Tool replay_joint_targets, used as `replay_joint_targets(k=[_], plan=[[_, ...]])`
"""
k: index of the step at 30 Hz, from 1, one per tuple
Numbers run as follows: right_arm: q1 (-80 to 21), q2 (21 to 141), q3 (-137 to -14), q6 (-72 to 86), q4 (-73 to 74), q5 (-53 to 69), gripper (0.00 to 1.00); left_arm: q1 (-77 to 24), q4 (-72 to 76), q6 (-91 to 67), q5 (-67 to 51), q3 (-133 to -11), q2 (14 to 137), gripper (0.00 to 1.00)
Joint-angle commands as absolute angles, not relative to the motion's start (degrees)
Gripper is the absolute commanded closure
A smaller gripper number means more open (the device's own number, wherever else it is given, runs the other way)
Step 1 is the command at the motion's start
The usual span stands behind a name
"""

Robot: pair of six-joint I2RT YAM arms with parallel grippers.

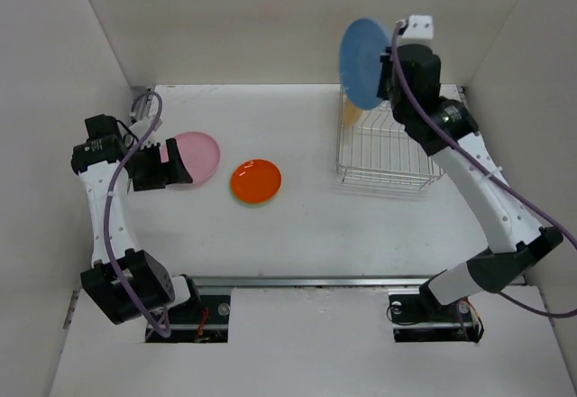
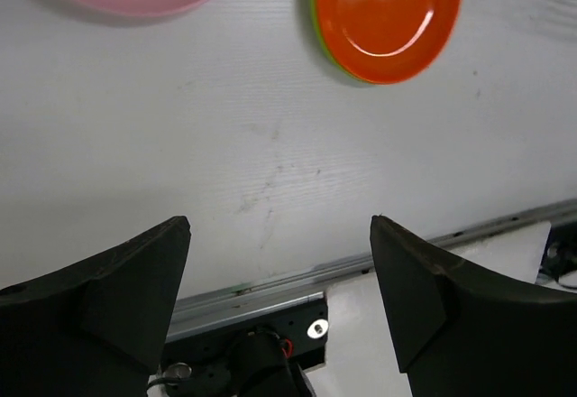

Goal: Unload the plates from the dish rack

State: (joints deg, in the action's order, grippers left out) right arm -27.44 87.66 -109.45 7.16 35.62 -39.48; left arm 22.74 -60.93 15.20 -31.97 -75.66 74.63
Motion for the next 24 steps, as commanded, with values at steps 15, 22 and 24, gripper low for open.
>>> replay_joint_targets(k=[15,22,24], plan=[[-47.2,108.4,-96.8,15.5,2.1,32.7,1.00,10.6,-59.9,20.7,-30.7,-71.2,71.5,0.00],[-48.3,108.9,-92.6,16.5,-2.2,36.7,1.00,10.6,-55.6,19.9,-23.3,-63.8,72.5,0.14],[-48.3,108.9,-92.1,16.5,-2.2,37.5,1.00,10.6,-54.3,19.1,-23.8,-63.8,71.4,0.44]])
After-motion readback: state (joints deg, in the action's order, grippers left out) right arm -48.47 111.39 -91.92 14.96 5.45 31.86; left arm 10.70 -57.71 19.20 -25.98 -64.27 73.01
